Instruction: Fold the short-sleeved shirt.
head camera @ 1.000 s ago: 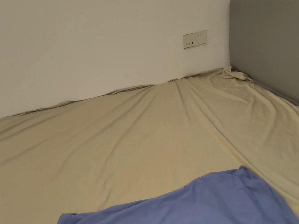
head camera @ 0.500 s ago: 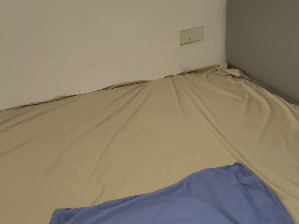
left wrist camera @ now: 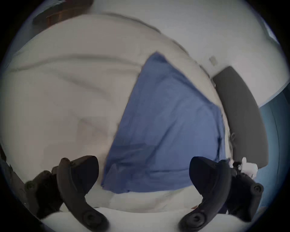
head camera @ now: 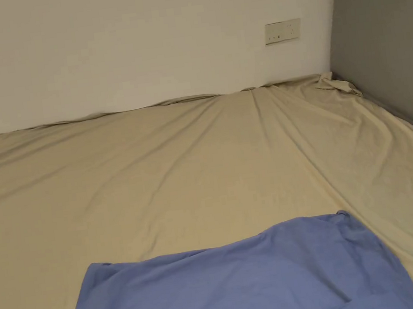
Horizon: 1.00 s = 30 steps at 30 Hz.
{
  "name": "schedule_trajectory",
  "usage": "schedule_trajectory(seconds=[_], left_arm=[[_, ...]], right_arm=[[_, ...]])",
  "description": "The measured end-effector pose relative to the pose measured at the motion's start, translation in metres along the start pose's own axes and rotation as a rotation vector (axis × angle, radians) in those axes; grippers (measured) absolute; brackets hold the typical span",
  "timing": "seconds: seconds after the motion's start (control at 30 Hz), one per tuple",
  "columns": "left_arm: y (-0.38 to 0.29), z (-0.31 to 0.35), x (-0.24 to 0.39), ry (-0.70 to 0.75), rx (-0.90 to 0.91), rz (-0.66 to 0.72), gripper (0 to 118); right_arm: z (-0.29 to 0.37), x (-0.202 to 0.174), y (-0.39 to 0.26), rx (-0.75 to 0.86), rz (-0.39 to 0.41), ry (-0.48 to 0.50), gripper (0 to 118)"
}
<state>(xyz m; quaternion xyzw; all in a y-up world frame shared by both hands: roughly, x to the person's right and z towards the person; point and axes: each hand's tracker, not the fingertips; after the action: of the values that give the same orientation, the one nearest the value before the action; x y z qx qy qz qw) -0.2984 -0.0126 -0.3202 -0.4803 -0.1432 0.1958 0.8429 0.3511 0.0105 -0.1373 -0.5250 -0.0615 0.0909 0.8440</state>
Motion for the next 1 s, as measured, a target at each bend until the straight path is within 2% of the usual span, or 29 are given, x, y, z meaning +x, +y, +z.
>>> schedule_trajectory(seconds=[0.07,0.17,0.2,0.23,0.27,0.3,0.33,0.4,0.43,0.53,0.57,0.77,0.93,1.0], left_arm=[[0.009,0.023,0.034,-0.023,0.039,-0.003,118],[0.03,0.017,0.051,-0.021,0.055,-0.025,118],[0.036,0.014,0.06,-0.008,0.062,-0.055,118],[0.041,0.01,0.07,0.017,0.069,-0.097,118],[0.044,0.004,0.077,0.044,0.075,-0.132,118],[0.045,-0.002,0.079,0.059,0.081,-0.156,118],[0.048,-0.008,0.084,0.061,0.083,-0.165,118],[0.062,-0.023,0.089,0.058,0.072,-0.154,118],[0.077,-0.042,0.067,0.059,0.07,-0.143,118],[0.125,-0.083,0.049,0.031,0.08,-0.066,118],[0.132,-0.095,0.074,0.037,0.057,-0.039,118],[0.22,-0.2,0.072,0.302,0.023,-0.107,118],[0.246,-0.258,0.076,0.303,0.002,-0.113,118],[0.246,-0.273,0.082,0.33,-0.031,-0.168,118]], right_arm=[[0.018,0.014,0.014,0.054,-0.15,0.027,118],[0.034,0.022,0.041,0.189,-0.282,0.047,118],[0.036,0.022,0.048,0.228,-0.326,0.068,116],[0.039,0.017,0.057,0.277,-0.356,0.1,108],[0.042,0.008,0.065,0.307,-0.376,0.118,74],[0.038,0.002,0.069,0.311,-0.381,0.127,28],[0.034,-0.006,0.072,0.291,-0.367,0.112,2],[0.031,-0.024,0.079,0.301,-0.345,0.213,2],[0.029,-0.033,0.079,0.295,-0.335,0.248,2],[0.026,-0.05,0.078,0.287,-0.322,0.278,2],[0.024,-0.053,0.076,0.285,-0.317,0.281,2],[0.013,-0.053,0.059,0.221,-0.295,0.234,2],[0.001,-0.027,0.052,0.188,-0.353,0.207,2],[-0.004,-0.021,0.055,0.175,-0.359,0.191,2]])
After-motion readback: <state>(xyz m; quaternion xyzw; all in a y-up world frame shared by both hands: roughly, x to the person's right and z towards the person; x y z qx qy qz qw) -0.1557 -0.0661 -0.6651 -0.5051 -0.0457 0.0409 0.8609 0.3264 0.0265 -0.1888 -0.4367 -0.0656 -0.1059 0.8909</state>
